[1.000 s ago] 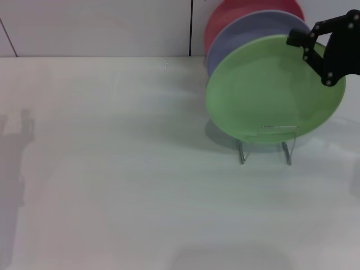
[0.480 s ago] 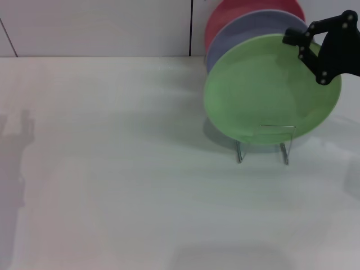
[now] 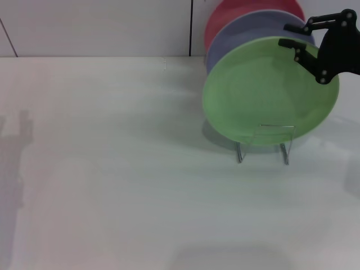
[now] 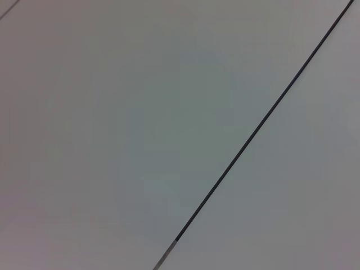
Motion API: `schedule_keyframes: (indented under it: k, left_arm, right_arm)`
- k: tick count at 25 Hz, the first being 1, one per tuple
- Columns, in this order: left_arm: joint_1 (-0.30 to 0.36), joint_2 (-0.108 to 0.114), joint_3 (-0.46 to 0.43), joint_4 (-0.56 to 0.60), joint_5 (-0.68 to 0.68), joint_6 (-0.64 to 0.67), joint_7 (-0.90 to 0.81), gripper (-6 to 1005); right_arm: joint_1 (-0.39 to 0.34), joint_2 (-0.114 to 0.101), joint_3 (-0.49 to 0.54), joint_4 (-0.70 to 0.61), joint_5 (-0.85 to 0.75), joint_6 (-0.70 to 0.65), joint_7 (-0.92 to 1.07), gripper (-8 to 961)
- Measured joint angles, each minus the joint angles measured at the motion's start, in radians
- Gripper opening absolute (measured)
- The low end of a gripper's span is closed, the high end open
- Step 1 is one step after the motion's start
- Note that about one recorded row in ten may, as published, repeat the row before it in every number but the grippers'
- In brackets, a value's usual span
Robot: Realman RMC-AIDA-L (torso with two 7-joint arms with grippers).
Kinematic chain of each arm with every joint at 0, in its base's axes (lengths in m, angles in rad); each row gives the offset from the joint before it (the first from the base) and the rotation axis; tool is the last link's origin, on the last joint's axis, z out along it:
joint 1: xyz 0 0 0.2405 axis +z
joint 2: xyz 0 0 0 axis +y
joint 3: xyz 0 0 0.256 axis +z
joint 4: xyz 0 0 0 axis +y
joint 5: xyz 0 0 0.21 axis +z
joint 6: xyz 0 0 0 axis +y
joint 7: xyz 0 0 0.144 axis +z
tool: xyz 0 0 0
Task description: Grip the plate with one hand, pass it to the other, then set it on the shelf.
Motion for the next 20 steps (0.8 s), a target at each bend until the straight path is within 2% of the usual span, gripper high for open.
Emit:
schedule_keyframes:
  k: [4, 17, 20]
  left_arm:
    - [0.0, 0.0, 0.0, 0.0, 0.0, 0.0, 0.0, 603]
    - [0.001, 0.001, 0.0, 0.0, 0.0, -0.001, 0.0, 603]
    - [0.001, 0.001, 0.0, 0.001, 0.0, -0.001, 0.0, 603]
  right_arm:
    - [-0.006, 0.004, -0.044, -0.015, 0.04, -0.002, 0.022, 167]
    - [-0.03, 0.022, -0.06, -0.04, 0.075, -0.003, 0.026, 201]
    - [-0.032, 0.034, -0.066, -0.066, 0.078, -0.003, 0.057, 201]
